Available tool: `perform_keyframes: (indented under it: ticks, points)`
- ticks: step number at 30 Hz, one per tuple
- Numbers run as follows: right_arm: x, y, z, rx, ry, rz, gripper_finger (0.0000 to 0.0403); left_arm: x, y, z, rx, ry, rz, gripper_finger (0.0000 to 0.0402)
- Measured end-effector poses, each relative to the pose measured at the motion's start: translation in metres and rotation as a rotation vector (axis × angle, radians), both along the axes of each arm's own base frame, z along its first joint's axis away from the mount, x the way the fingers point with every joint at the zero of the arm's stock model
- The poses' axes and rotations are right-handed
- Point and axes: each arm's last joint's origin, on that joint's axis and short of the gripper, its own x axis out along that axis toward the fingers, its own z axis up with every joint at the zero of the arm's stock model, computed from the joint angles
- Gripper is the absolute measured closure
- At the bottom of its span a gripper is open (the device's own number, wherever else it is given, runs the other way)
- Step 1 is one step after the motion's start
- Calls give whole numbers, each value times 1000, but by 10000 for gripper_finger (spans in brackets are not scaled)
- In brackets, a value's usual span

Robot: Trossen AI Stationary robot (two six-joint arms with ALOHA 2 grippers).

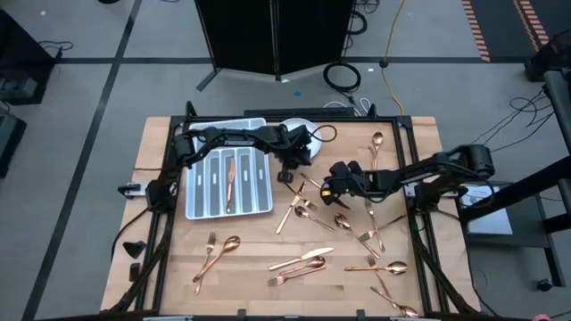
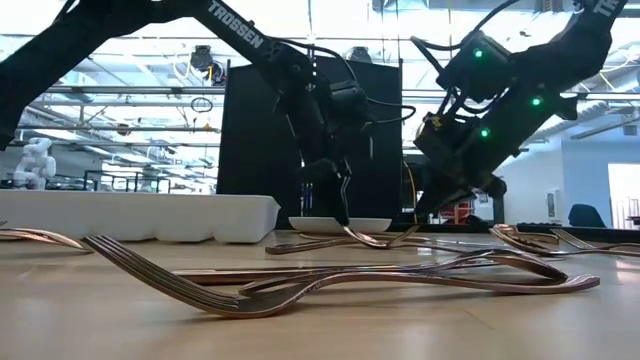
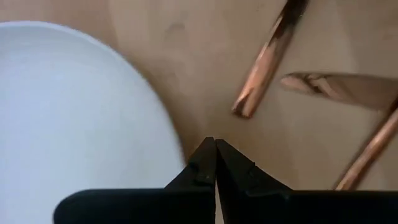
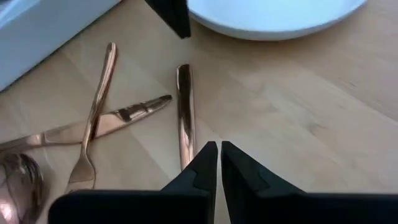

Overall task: Sort silverware
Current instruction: Put the knife on the utensil tray

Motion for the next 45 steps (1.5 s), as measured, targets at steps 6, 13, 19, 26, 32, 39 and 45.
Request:
perform_keyframes:
  ticks: [6,13,19,26,32,39,45]
  points:
    - [5,-2,0,-9,-30,34,387,7,-9,1,39,-33,-65,401]
    - [5,-2,1,-13,-45,32,387,15,-26,-13,101,-1,-135,402]
    - [6,-2,2,-12,-50,33,387,17,-27,-18,120,16,-125,402]
    - [7,0,2,23,-59,81,383,14,-25,-22,95,42,-123,402]
    - [8,3,3,29,-75,115,327,13,-25,-24,87,61,-124,402]
    - [8,3,-16,22,31,128,238,12,-26,-25,84,67,-125,402]
    - [11,2,-40,20,107,96,232,12,-26,-25,65,65,-131,402]
